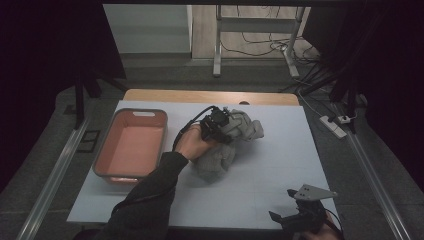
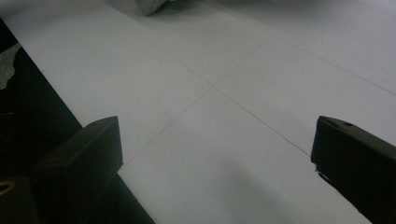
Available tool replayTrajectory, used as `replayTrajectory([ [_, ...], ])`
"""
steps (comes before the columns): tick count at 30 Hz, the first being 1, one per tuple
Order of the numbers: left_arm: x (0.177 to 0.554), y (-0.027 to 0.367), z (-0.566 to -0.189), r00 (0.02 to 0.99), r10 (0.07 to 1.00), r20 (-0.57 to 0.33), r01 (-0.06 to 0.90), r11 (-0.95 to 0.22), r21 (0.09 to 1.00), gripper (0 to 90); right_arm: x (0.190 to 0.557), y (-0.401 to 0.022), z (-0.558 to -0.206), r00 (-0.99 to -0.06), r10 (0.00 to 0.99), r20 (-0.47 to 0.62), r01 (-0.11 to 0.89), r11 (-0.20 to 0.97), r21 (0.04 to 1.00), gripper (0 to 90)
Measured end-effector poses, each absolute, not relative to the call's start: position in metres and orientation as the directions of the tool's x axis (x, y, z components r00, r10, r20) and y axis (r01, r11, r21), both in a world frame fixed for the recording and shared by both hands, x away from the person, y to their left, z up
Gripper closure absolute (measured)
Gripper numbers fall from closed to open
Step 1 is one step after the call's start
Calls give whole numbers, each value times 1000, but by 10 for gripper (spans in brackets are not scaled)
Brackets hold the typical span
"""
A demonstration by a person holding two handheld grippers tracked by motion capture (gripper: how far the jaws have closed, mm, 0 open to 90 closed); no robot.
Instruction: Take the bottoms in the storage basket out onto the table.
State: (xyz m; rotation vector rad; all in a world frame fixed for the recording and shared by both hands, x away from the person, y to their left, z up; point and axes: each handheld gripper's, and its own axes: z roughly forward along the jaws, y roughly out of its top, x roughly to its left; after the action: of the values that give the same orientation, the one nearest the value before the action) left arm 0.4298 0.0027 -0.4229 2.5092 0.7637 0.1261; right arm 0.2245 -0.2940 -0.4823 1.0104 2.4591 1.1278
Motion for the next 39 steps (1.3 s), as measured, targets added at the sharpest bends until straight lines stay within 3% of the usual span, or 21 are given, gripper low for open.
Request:
replayTrajectory([
  [28,440,8,-469,808,587,-63,542,-697,470,582,224,-294,-482,-730,681,54,486,462,741,20],
  [39,443,10,-491,809,582,-84,550,-699,457,526,224,-294,-483,-732,680,50,484,467,740,20],
])
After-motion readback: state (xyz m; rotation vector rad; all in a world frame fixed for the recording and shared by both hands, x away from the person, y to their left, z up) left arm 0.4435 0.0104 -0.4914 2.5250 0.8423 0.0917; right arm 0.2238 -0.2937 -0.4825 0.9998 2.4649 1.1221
